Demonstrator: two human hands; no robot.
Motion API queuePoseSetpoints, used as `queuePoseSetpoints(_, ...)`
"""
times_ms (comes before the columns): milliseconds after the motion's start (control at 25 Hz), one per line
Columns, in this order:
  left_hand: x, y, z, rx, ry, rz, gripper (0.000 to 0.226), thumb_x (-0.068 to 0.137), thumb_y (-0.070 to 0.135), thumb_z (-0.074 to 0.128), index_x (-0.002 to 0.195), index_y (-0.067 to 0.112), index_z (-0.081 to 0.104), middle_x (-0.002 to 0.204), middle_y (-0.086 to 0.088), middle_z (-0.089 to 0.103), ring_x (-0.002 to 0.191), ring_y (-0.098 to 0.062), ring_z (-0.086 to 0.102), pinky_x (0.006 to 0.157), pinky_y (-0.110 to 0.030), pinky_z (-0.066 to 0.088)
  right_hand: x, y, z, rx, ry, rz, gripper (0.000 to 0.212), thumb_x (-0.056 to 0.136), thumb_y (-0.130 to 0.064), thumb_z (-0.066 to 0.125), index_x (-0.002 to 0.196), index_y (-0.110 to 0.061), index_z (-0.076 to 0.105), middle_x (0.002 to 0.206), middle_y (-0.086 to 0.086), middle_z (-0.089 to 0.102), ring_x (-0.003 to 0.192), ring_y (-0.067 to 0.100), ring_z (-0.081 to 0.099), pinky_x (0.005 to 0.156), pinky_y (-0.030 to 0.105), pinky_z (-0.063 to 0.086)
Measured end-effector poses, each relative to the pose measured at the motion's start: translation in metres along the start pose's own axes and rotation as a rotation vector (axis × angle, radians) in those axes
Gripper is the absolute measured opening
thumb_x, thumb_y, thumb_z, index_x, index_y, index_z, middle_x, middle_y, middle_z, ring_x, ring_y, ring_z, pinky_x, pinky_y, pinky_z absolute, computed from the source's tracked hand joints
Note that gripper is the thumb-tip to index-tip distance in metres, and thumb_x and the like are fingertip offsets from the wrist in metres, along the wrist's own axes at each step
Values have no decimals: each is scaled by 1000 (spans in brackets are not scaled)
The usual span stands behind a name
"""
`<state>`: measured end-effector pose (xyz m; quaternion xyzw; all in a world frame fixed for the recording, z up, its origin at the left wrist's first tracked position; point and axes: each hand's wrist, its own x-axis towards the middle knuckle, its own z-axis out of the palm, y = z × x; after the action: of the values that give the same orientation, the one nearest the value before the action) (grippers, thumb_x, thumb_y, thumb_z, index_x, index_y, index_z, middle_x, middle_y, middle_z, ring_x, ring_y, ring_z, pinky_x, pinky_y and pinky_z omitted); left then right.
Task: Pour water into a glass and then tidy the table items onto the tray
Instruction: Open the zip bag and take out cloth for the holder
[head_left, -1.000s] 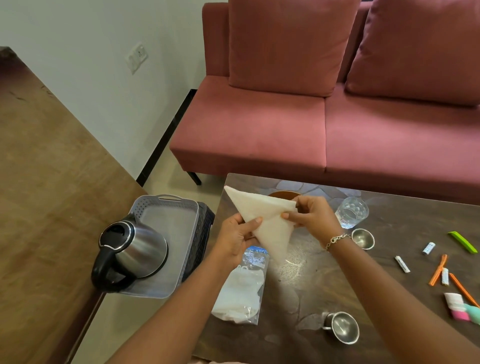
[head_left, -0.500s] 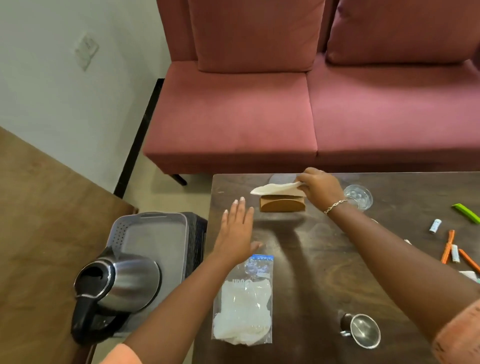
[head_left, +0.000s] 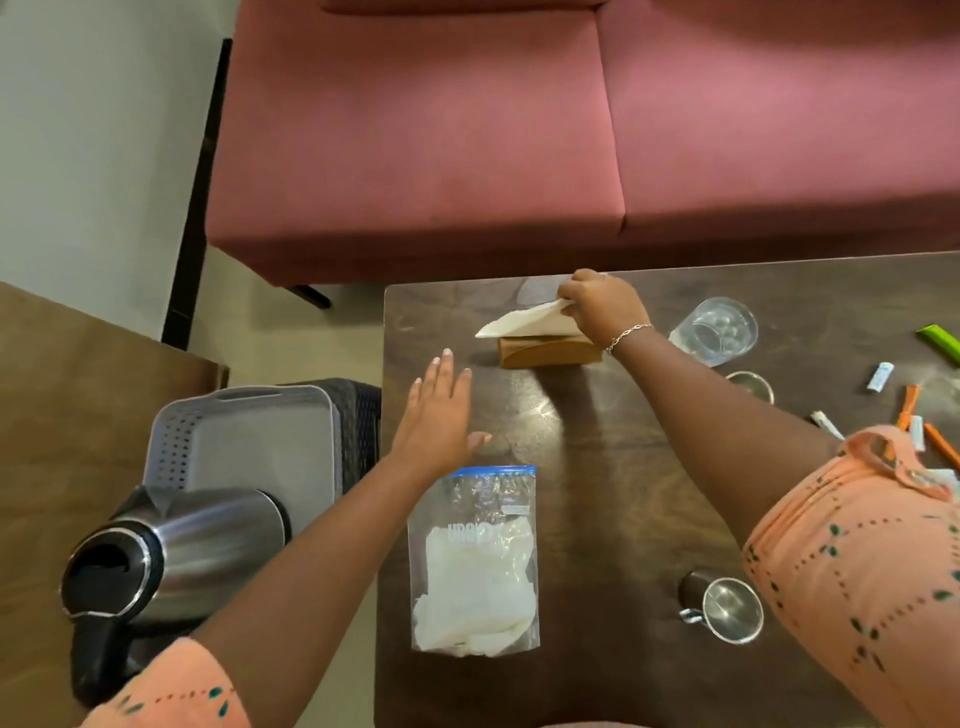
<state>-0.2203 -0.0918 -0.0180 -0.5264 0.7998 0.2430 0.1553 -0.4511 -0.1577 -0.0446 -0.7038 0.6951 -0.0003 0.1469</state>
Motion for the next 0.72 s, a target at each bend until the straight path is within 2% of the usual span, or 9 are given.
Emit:
queuePoseSetpoints(160,4,-1,9,-27,-16,5,81,88,37,55,147,10,6,156,-16,-10,145,-28,-8,119,-41,4,6,2,15,4,-67,3,21,86,-10,55,105,-6,61,108,16,58,101,37,56,74,39,45)
queuePoseSetpoints(320,2,10,11,-10,-6,15,82,88,38,55,147,10,5,156,-15,-10,145,-27,-8,119,-40,4,0,1,9,34,-106,21,27,87,-13,56,113,-4,58,118,17,54,108,37,52,84,40,45)
queuePoseSetpoints(520,-10,37,8,-27,37,34,80,89,38,54,147,10,7,157,-14,-8,145,-26,-7,119,-40,4,-40,11,-10,114,25,48,33,88,-15,56,119,-4,55,124,16,51,108,38,50,87,43,45)
queuePoseSetpoints(720,-28,76,20,-40,18,59,79,89,38,54,147,10,9,157,-14,-6,145,-26,-5,119,-40,5,-111,42,-12,171,158,65,30,82,-11,62,111,-3,59,118,17,56,100,40,55,81,45,49)
